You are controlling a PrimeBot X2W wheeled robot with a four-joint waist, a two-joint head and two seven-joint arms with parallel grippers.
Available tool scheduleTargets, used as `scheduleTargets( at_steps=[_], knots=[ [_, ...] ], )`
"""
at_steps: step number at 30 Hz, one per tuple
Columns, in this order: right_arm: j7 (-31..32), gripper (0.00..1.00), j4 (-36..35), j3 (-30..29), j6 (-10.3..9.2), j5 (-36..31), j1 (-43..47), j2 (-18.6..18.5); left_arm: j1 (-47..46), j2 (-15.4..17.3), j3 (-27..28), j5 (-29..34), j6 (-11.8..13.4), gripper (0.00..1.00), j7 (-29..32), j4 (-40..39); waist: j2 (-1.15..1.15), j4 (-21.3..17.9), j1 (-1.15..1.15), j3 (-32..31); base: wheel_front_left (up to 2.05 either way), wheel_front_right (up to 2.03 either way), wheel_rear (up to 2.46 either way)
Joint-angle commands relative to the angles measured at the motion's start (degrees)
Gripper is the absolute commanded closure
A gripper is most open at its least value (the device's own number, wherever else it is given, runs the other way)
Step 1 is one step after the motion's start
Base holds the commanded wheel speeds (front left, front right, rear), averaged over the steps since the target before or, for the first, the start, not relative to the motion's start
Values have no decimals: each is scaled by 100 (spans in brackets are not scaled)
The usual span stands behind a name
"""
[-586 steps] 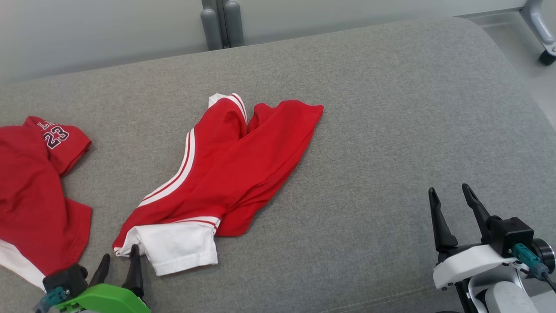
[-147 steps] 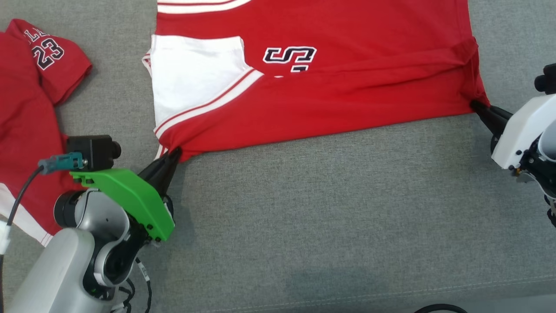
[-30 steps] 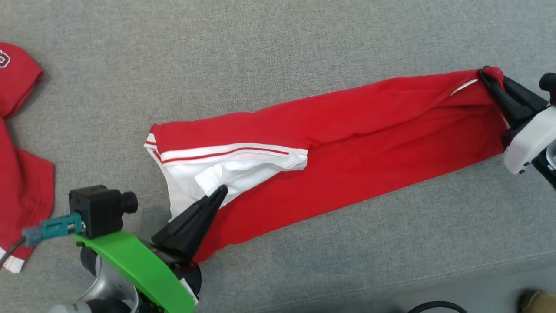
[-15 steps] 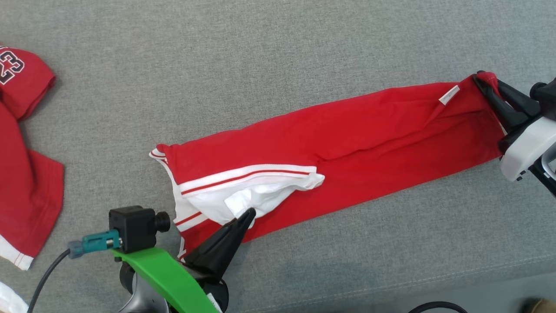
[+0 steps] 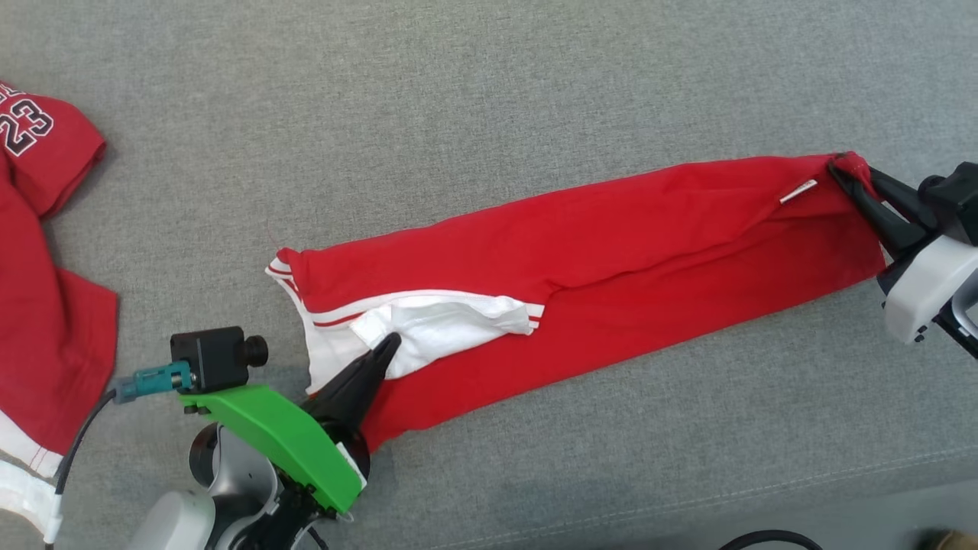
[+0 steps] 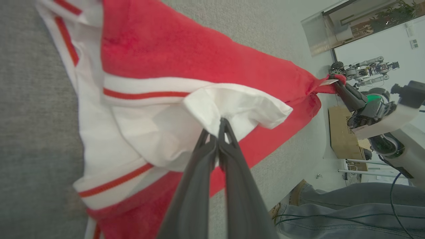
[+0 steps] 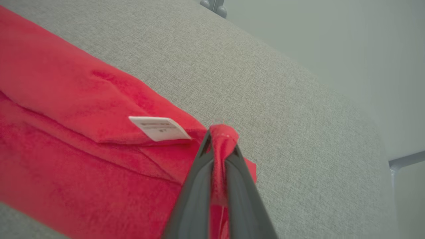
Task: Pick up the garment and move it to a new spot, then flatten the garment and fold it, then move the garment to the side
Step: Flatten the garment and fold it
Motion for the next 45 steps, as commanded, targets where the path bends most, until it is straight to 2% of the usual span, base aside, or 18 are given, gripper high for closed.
scheduleTargets(
  at_steps=[1,4,9,11,13,14,16,20,23,28,30,33,36,41,45],
  knots=[
    [-19,0,28,39,-10,-52,128,-23,-138,-34,32,8,-2,0,-55,127,0,-57,0,-39,0,0,0],
    [-19,0,-9,44,-10,-124,155,-21,-120,-45,11,80,-12,0,-114,228,0,-140,0,-87,0,0,0],
    [-18,0,-42,-198,-10,-180,372,-54,187,196,-1,459,108,0,-339,158,0,-257,0,-218,0,0,0],
    [-18,0,-56,-345,-10,-171,516,-86,282,230,101,715,257,0,-603,111,0,-266,0,-300,0,0,0],
    [-18,0,-61,-446,-10,-155,595,-101,312,228,160,834,300,0,-794,80,0,-258,0,-348,0,0,0],
    [-18,0,-105,-672,-10,-136,761,-93,342,231,325,1175,358,0,-1320,58,0,-245,0,-450,0,0,0],
    [-17,0,-132,-806,-10,-116,850,-81,391,184,406,1292,419,0,-1558,90,0,-231,0,-504,0,0,0],
    [-17,0,-235,-1565,-10,-30,1266,66,525,78,549,1690,467,0,-2350,138,0,-157,0,-716,0,0,0],
    [-17,0,-367,-2324,-10,-111,1692,345,688,56,627,1941,493,0,-2859,287,0,-76,0,-883,0,0,0],
    [-17,0,-814,-3700,-9,-633,2633,1187,926,37,614,2552,490,0,-3411,715,0,113,0,-1160,0,0,0],
    [-17,0,-1052,-4144,-10,-968,3032,1579,1037,-72,597,2791,427,0,-3489,916,0,176,0,-1231,0,0,0],
    [-17,0,-1397,-4731,-10,-1499,3525,2171,1099,-336,852,3129,306,0,-3530,1094,0,288,0,-1304,0,0,0],
    [-18,0,-1634,-5069,-9,-1900,3937,2674,1306,-650,1122,3455,99,0,-3516,1310,0,387,0,-1390,0,0,0],
    [-18,0,-1503,-5286,-10,-2263,4353,3154,1393,-993,1603,3899,-382,0,-3518,1749,0,496,0,-1496,0,0,0],
    [-18,0,-1351,-5409,-10,-2385,4351,3240,1420,-1187,1961,4255,-710,0,-3519,1902,0,529,0,-1556,0,0,0]
  ],
)
